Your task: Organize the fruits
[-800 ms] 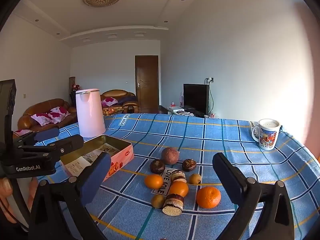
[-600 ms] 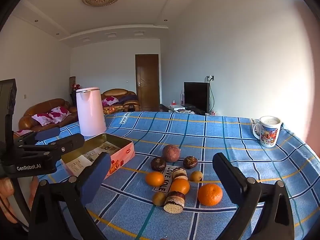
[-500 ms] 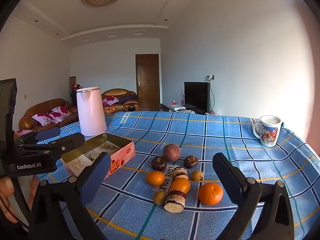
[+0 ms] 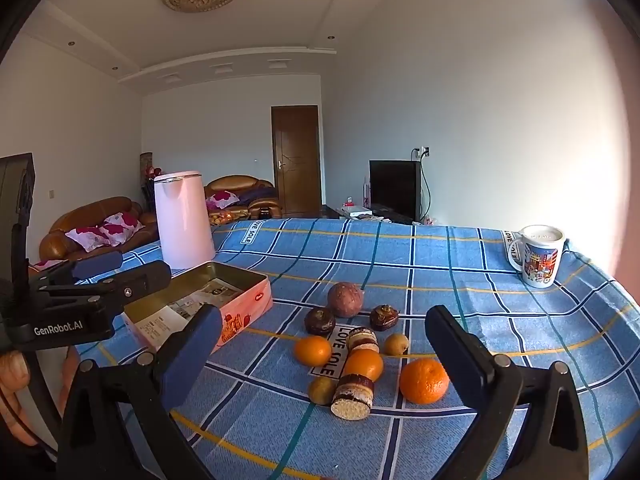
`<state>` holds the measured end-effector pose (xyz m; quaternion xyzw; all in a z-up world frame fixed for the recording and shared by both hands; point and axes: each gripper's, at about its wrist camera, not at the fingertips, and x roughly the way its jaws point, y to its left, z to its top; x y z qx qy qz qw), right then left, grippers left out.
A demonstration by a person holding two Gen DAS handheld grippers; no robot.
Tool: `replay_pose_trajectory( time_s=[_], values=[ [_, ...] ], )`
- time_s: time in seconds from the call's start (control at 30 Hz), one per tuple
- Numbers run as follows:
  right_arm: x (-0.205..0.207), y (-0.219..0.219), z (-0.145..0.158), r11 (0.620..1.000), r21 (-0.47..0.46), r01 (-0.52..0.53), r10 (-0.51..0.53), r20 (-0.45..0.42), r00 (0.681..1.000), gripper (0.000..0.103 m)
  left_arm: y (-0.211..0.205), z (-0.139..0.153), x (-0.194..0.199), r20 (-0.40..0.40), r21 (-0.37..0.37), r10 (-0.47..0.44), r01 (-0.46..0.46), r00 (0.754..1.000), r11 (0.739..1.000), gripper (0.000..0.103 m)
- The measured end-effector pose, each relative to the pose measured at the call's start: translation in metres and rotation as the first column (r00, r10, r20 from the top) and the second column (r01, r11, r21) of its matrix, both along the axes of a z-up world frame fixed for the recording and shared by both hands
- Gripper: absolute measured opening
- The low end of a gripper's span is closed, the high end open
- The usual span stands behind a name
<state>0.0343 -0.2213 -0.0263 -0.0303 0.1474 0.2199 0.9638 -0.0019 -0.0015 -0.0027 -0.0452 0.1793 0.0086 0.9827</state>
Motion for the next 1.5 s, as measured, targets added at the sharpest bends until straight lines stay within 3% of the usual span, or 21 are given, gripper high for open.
replay_pose_trajectory(
  time_s=[1.5],
  values=[
    [0.0018,0.0017,-0.0077,1.0,0.005,-0.018,0.018,-0.036,0.999,0.102,-0.005,-0.0045,0.0028,-0.013,-0.002,-0.003,0.003,1.0,1.0,0.103]
  ],
)
